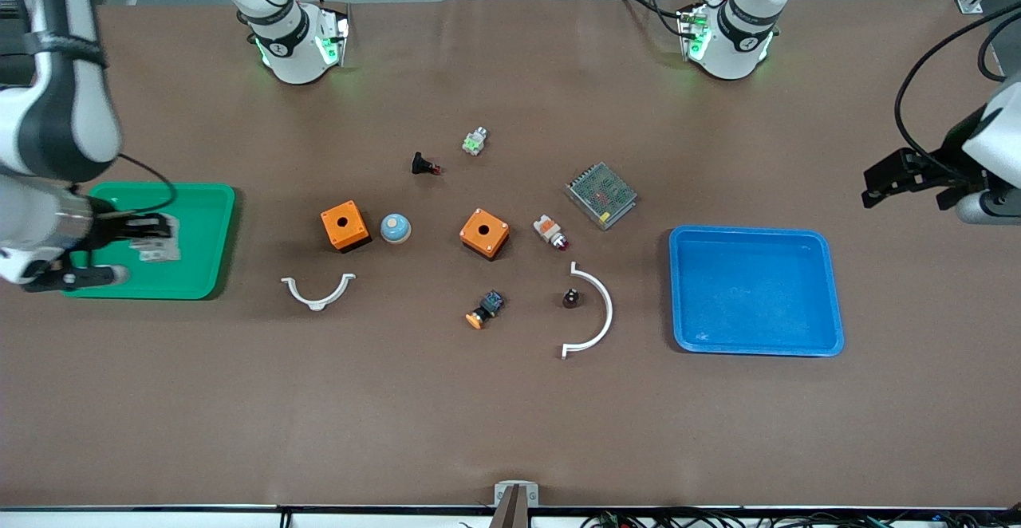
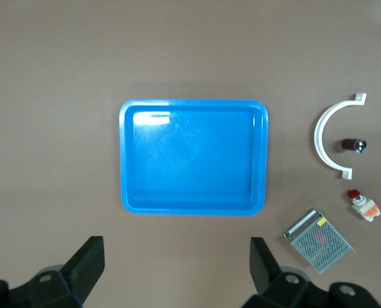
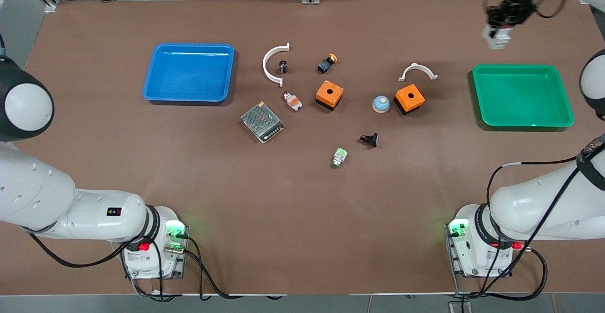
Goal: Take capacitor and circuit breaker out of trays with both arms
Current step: 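Carry the white breaker with the right gripper out of the green tray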
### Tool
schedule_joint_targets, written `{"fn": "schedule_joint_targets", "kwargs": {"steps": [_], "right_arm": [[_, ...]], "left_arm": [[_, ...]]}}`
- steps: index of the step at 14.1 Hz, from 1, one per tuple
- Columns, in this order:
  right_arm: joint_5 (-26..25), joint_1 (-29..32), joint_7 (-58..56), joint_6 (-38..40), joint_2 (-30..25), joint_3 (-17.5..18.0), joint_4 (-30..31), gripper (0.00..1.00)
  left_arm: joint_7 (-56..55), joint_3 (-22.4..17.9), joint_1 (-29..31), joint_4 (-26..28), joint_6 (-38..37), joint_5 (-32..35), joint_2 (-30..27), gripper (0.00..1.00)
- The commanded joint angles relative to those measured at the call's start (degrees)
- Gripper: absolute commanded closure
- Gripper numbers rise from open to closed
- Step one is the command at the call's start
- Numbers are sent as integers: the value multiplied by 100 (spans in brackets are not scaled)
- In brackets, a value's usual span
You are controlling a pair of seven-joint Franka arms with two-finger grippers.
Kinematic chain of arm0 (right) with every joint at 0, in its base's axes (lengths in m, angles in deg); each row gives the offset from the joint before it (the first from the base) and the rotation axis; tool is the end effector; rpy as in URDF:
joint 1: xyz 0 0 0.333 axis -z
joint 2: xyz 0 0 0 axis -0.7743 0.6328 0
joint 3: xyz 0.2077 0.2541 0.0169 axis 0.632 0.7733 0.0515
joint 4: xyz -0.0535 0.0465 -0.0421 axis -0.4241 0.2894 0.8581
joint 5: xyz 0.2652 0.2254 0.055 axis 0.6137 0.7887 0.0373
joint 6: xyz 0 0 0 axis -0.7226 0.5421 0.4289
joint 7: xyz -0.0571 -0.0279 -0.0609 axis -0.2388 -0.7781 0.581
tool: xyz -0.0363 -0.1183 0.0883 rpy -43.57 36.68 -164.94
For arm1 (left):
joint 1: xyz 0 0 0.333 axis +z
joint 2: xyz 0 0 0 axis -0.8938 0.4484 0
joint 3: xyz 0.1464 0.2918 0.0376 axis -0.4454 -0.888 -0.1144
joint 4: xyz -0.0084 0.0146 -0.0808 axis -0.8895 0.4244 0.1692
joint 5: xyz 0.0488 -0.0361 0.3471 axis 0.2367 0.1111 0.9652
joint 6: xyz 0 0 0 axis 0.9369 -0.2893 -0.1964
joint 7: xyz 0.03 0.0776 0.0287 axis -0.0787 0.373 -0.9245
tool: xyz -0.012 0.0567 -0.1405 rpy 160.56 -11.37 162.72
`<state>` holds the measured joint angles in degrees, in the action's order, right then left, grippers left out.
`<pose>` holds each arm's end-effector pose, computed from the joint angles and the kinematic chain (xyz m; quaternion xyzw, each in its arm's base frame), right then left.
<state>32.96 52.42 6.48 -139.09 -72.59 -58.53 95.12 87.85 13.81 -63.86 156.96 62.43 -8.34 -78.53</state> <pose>0.5583 -0.0120 0.4147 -0.9915 -0.0321 0.1261 0.0008 0.5444 -0.0412 0.5857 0.9996 -0.0215 0.0159 0.0037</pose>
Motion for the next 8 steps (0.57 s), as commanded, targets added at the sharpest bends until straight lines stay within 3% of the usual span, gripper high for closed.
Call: {"fn": "schedule_joint_targets", "kwargs": {"steps": [1, 5, 8], "right_arm": [[333, -754, 1078, -173, 109, -79, -56, 71], [746, -1748, 2530, -1025, 591, -79, -39, 71], [949, -2118, 2849, -1746, 1084, -79, -21, 70]], "left_arm": [[-79, 530, 470, 375, -44, -20, -305, 0], [-96, 541, 533, 576, -150, -11, -700, 0], [-140, 593, 542, 542, -254, -11, -771, 0]]}}
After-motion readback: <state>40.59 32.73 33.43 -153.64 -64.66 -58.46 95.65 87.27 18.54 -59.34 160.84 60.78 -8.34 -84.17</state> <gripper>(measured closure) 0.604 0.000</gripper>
